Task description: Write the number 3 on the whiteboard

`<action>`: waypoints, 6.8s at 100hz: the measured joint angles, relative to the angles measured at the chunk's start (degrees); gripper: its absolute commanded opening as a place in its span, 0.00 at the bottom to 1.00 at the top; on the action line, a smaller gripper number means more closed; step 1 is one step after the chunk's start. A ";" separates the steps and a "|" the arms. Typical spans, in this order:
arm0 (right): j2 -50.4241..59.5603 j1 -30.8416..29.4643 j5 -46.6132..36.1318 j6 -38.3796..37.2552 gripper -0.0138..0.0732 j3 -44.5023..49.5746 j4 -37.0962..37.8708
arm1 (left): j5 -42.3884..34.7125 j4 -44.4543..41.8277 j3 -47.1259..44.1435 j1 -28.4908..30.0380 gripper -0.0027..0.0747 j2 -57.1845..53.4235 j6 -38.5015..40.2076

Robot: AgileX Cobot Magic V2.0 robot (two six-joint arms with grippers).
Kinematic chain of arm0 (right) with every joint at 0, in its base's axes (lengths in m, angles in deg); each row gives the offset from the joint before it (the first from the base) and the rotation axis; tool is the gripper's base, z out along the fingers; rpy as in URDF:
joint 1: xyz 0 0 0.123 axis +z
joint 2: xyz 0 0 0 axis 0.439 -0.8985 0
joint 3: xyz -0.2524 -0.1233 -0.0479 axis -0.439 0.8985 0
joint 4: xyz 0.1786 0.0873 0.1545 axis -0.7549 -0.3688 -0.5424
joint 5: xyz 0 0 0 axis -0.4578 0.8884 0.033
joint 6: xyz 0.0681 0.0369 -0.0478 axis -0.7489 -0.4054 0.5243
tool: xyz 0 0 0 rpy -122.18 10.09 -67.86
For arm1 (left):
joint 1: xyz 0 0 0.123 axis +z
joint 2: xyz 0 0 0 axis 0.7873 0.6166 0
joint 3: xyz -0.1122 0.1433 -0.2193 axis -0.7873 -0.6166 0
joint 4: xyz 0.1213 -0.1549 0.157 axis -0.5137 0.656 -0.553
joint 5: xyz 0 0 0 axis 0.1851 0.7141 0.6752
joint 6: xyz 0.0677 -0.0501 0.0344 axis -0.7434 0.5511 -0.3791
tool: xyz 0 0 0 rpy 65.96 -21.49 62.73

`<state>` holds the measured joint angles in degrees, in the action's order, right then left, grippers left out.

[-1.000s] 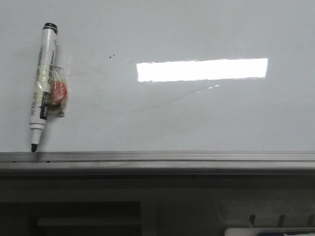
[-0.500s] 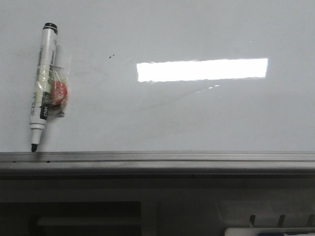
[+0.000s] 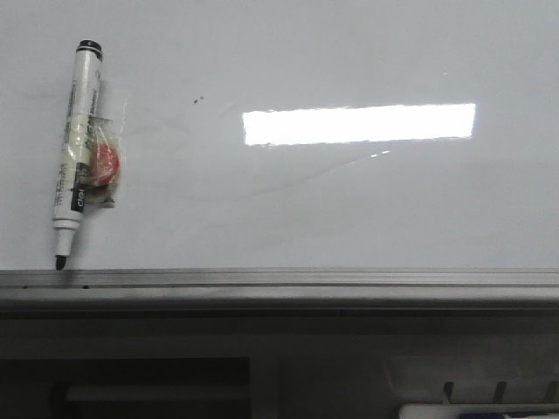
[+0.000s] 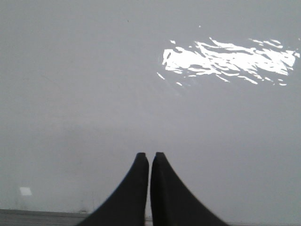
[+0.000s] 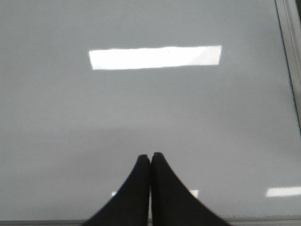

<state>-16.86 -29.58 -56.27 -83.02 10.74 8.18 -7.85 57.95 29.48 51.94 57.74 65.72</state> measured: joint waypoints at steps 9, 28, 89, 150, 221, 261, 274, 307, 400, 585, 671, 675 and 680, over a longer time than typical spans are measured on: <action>0.00 0.00 0.00 0.00 0.11 0.00 -0.58 | -0.50 0.00 0.00 0.00 0.01 0.00 0.00; 0.00 0.00 0.21 0.00 0.11 0.00 -5.26 | -3.00 2.81 0.04 0.00 0.01 0.00 0.37; -18.51 5.80 9.21 -0.13 0.11 -10.07 -8.97 | 8.76 1.55 14.68 0.00 0.01 11.21 0.37; -23.82 5.96 13.71 -0.13 0.11 -12.67 -8.97 | 3.06 5.05 15.26 -2.30 0.59 14.32 -6.80; -23.82 5.96 13.71 -0.13 0.11 -12.67 -8.97 | -9.46 17.73 15.26 -40.66 0.59 35.96 -11.41; -23.82 5.96 13.38 -0.24 0.11 -12.67 -8.97 | -20.61 25.14 15.85 -47.54 0.59 52.35 -11.41; -23.82 5.96 13.38 -0.24 0.11 -12.67 -8.97 | -22.41 26.13 17.23 -48.70 0.59 56.81 -11.41; -23.82 5.96 13.38 -0.24 0.11 -12.67 -8.97 | -26.53 32.27 18.47 -49.07 0.29 62.75 -11.41; -31.99 33.73 17.69 9.67 0.49 -24.88 -8.97 | -20.94 7.31 18.59 -49.20 0.01 62.16 -11.51; -64.50 61.95 5.86 15.43 0.09 -44.67 -6.54 | -24.53 -19.54 18.59 -49.20 0.59 57.24 -11.54; -71.78 51.04 21.01 15.06 0.09 -65.29 -1.89 | -21.20 -5.89 18.59 -49.20 0.55 44.06 -11.54; -72.34 50.80 21.01 15.06 0.09 -65.40 -1.68 | -20.92 -5.89 18.59 -49.20 0.55 44.06 -11.54; -73.11 50.68 21.20 15.06 0.09 -65.43 -1.53 | -20.53 -5.85 18.59 -49.20 0.55 44.06 -11.54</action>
<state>-89.97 21.10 -35.07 -67.95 -54.69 6.64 -28.38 52.10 48.06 2.74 101.80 54.19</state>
